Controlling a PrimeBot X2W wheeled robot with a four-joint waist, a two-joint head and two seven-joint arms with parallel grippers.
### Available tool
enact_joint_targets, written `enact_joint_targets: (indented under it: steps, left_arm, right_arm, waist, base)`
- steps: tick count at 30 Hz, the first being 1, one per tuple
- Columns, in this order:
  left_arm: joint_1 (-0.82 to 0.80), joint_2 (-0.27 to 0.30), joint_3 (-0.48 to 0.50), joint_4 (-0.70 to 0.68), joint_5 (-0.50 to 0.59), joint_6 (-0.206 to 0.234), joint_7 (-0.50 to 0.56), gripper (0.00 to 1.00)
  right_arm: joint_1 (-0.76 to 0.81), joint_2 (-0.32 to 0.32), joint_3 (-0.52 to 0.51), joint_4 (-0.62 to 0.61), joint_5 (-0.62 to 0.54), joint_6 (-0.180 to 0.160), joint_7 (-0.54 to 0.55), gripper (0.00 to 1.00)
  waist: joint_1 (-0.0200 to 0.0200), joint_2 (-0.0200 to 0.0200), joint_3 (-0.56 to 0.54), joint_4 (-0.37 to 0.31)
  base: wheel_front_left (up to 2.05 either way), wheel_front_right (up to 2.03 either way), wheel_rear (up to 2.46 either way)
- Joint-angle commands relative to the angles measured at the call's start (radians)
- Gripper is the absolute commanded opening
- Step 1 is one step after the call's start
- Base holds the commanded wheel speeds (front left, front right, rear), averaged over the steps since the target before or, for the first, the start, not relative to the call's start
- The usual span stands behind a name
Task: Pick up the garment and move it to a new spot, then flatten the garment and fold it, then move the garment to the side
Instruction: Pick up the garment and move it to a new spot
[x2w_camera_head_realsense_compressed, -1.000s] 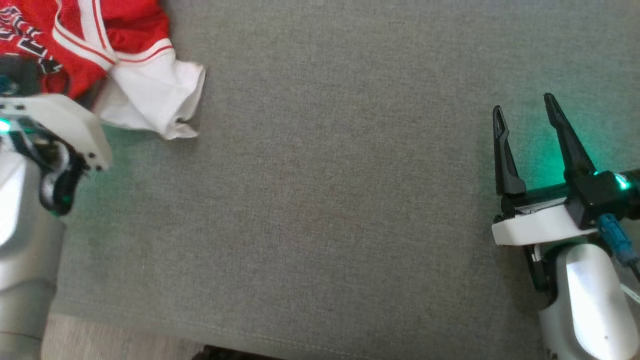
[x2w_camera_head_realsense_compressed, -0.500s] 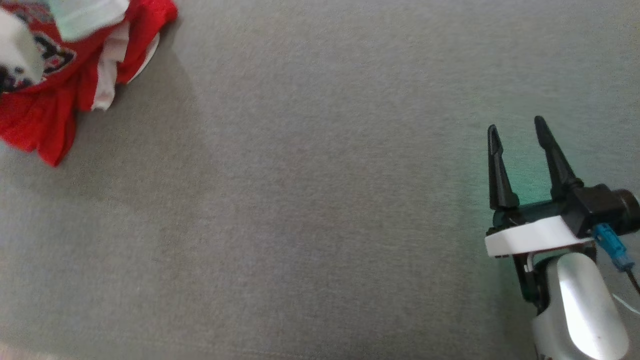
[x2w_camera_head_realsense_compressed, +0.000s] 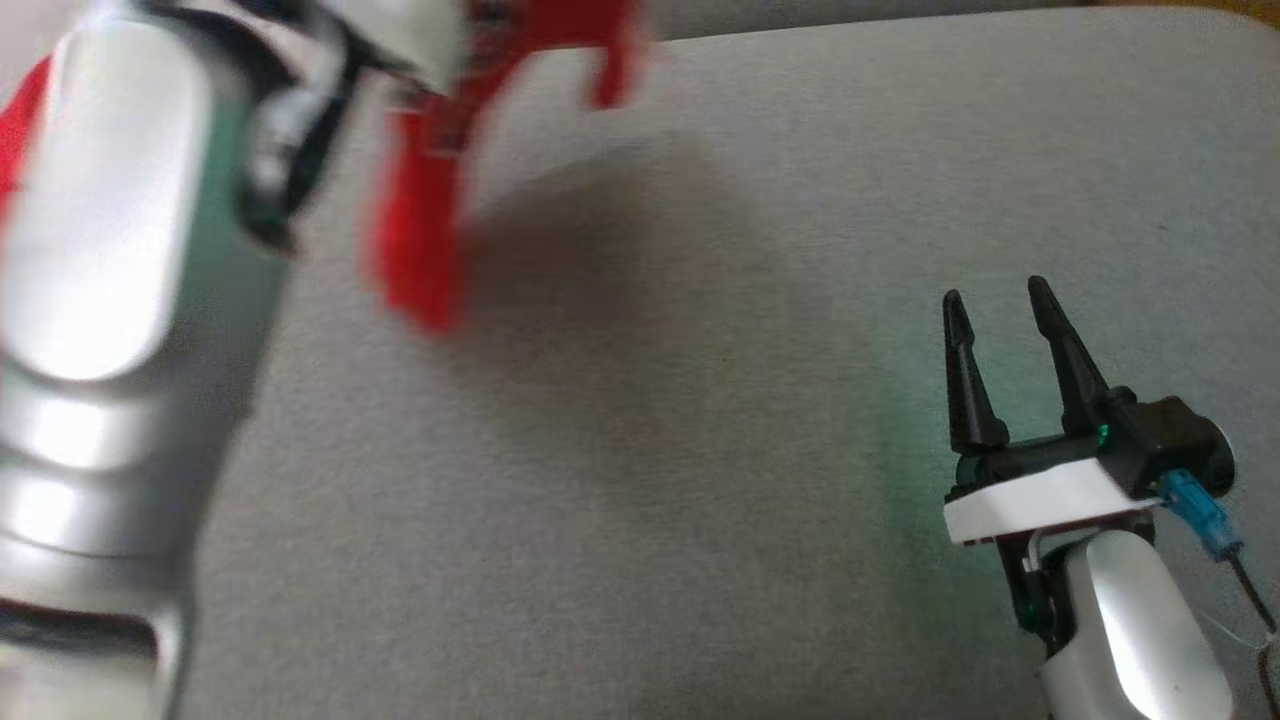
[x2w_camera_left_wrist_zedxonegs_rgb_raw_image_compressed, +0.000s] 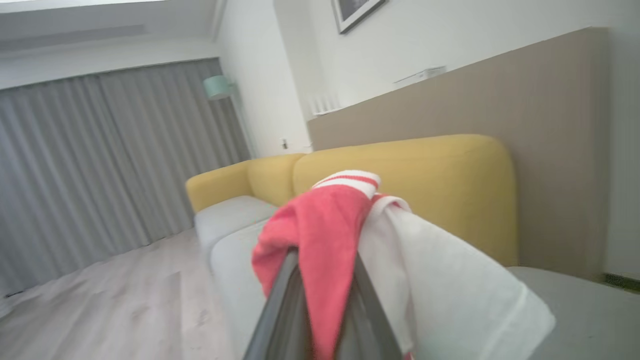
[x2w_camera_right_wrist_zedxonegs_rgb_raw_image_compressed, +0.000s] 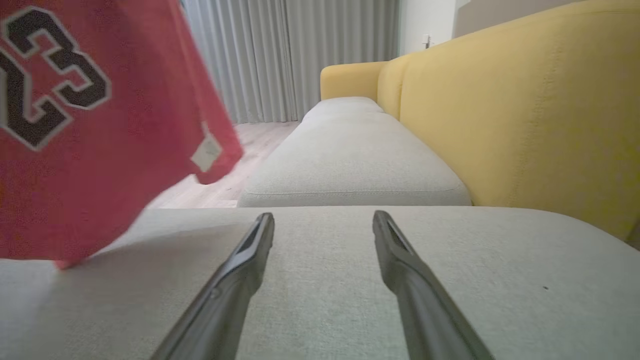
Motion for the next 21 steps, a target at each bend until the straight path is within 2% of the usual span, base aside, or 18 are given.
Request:
enact_joint_targets:
  steps: [1,4,8,15,21]
  left_arm:
    - [-0.038,0.020,0.023,-0.028,-0.007,0.000,-0.007,0.00]
    - [0.012,-0.039,-0.004,-0.017,-0.038,0.005,-0.036,0.00]
    - [0.142,-0.075,-0.019,0.032,-0.073,0.023,-0.087,0.00]
    - [0.441,-0.071,0.001,0.179,-0.119,0.073,-0.228,0.00]
    - [0.582,-0.082,0.038,0.292,-0.163,0.088,-0.342,0.00]
  right_arm:
    - [-0.012,-0.003,0.025,-0.028,0.005,0.008,-0.011,1.00]
    - [-0.014,-0.003,0.026,-0.025,0.011,0.008,-0.012,1.00]
    - [-0.012,-0.003,0.024,-0.036,0.014,0.008,-0.012,1.00]
    - [0.008,-0.003,0.017,-0.050,0.011,0.008,-0.013,1.00]
    - [0.018,-0.003,0.007,-0.048,-0.004,0.008,-0.013,1.00]
  waist:
    - [0.0001,-0.0001,0.000,-0.037]
    - [0.0001,-0.0001,0.016,-0.061]
    - [0.0001,-0.0001,0.036,-0.079]
    - [0.0001,-0.0001,0.065,-0.084]
    - [0.0001,-0.0001,0.070,-0.066]
  base:
    - [0.00,0.00,0.00]
    - [0.00,0.00,0.00]
    - [0.00,0.00,0.00]
    - [0.00,0.00,0.00]
    - [0.00,0.00,0.00]
